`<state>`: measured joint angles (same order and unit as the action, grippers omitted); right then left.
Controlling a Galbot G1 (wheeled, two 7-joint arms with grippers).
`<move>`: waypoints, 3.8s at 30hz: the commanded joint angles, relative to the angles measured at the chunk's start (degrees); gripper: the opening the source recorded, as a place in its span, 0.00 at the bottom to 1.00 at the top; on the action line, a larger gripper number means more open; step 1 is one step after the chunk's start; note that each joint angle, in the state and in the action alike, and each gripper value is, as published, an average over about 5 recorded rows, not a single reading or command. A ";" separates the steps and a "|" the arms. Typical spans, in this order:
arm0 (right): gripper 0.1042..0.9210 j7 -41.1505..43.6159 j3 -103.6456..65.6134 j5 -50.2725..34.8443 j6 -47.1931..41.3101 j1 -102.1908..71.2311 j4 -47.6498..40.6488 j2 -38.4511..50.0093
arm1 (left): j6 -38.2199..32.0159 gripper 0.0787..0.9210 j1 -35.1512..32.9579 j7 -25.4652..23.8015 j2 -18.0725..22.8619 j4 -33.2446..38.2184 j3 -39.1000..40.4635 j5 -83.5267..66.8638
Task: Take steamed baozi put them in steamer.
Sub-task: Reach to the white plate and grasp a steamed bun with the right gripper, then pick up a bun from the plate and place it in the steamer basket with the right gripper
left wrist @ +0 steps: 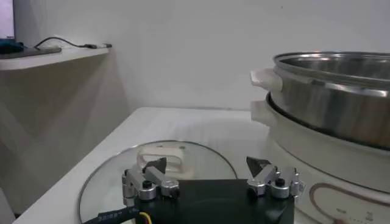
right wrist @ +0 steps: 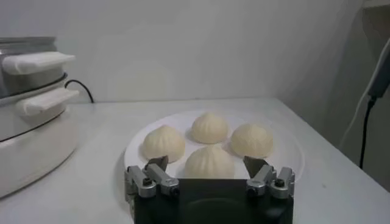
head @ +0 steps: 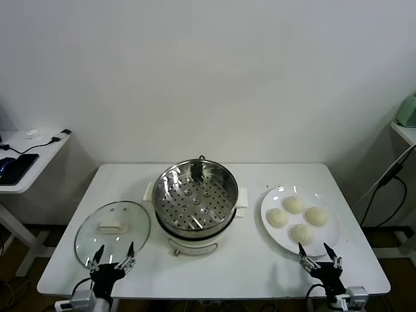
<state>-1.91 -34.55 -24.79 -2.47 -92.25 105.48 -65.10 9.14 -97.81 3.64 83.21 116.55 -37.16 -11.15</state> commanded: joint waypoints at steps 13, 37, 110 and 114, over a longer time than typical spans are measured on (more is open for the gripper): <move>0.88 18.27 24.50 5.90 -14.85 49.52 -18.80 30.04 | 0.00 0.88 0.60 -0.32 -0.90 0.92 0.75 -0.38; 0.88 70.64 120.07 13.06 5.77 126.96 -49.65 25.10 | -1.37 0.88 1.97 -1.26 -1.01 -0.76 0.15 -0.17; 0.68 64.73 125.42 3.91 28.81 144.32 -32.64 -10.27 | -1.65 0.88 0.85 -1.09 0.04 0.82 1.79 1.02; 0.68 63.48 122.83 12.62 36.78 137.64 -37.35 -13.42 | -1.86 0.88 0.68 -1.06 -0.14 0.79 1.78 1.02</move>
<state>62.83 87.73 -22.20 17.41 47.22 65.97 -69.80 7.47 -97.02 2.57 83.24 117.16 -35.37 -10.15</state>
